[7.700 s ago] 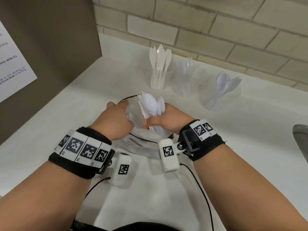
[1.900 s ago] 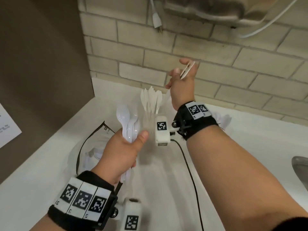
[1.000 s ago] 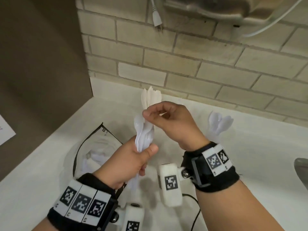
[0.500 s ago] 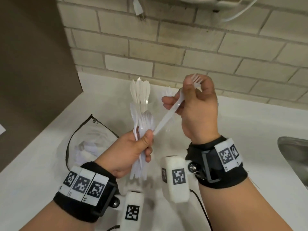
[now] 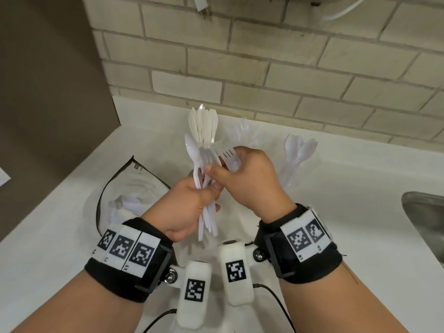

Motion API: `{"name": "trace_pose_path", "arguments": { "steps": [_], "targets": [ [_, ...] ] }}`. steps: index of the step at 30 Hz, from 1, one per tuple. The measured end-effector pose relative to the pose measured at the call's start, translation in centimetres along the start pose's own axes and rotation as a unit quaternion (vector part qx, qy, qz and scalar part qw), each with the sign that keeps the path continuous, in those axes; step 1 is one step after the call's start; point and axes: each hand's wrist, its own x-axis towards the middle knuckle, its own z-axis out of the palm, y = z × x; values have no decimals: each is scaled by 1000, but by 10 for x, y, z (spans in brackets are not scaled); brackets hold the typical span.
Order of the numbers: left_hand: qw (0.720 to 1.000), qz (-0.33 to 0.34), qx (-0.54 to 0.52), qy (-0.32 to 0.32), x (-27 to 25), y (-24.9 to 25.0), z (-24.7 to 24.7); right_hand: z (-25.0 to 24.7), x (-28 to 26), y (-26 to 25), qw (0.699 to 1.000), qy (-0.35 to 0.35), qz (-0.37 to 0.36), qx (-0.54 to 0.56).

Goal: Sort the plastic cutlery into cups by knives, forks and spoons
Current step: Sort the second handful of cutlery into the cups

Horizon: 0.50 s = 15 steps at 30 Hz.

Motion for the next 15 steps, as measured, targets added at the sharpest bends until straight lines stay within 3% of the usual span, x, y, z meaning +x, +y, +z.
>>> {"name": "trace_pose_path", "arguments": {
  "steps": [5, 10, 15],
  "targets": [
    [997, -16, -74, 16, -2, 4, 3, 4, 0, -1, 999, 7, 10, 33],
    [999, -5, -30, 13, -1, 1, 6, 11, 1, 2, 1000, 16, 1, 8],
    [992, -15, -125, 20, -4, 3, 7, 11, 4, 6, 996, 18, 24, 80]
  ]
}}
